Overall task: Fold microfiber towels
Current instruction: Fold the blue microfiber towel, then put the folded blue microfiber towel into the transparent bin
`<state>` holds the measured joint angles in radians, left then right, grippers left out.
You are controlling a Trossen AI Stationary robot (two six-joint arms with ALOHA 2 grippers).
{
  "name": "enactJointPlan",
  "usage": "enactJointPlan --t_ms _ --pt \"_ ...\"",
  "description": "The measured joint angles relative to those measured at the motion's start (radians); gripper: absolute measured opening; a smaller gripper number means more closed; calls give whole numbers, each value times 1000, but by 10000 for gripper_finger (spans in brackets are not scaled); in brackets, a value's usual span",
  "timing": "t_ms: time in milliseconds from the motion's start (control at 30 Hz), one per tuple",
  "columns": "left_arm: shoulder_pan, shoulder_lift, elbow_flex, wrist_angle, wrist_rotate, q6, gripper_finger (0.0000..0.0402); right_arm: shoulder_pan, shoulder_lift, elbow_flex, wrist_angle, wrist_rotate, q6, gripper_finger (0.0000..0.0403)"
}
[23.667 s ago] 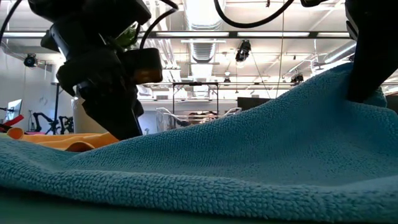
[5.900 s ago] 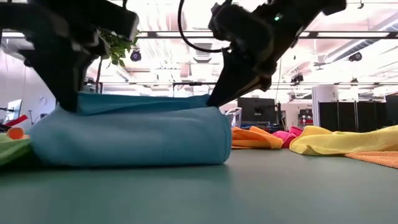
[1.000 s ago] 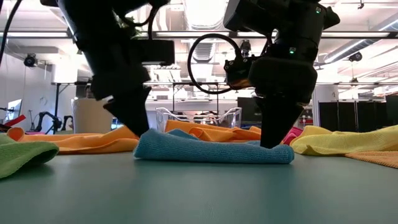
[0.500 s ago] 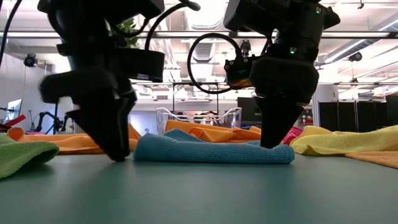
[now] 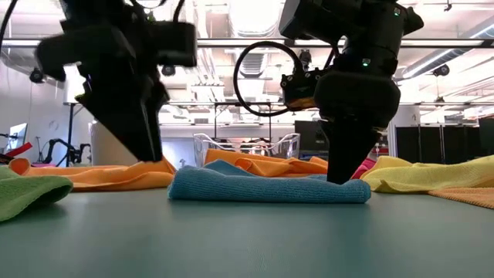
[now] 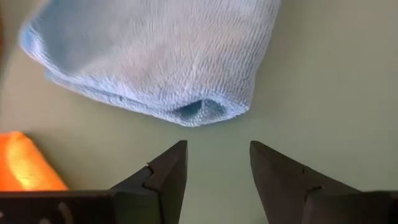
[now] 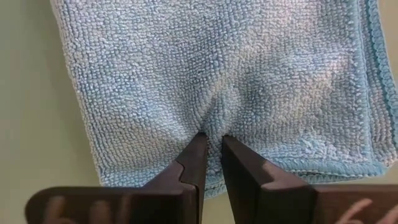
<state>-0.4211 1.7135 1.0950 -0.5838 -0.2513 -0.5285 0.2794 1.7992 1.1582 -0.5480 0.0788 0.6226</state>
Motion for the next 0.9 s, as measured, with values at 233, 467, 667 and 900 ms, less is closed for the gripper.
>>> enactJointPlan --t_ms 233,467,667,900 --pt "-36 -12 15 2 -93 173 159 3 0 21 -8 -8 -68 49" --pt "-35 -12 24 17 -95 205 159 23 -47 75 -67 -15 -106 98" --pt "-35 -13 21 110 -96 347 159 88 -130 66 -145 -7 -107 141" --pt "-30 -9 11 155 -98 432 159 176 -135 57 -16 107 -211 157"
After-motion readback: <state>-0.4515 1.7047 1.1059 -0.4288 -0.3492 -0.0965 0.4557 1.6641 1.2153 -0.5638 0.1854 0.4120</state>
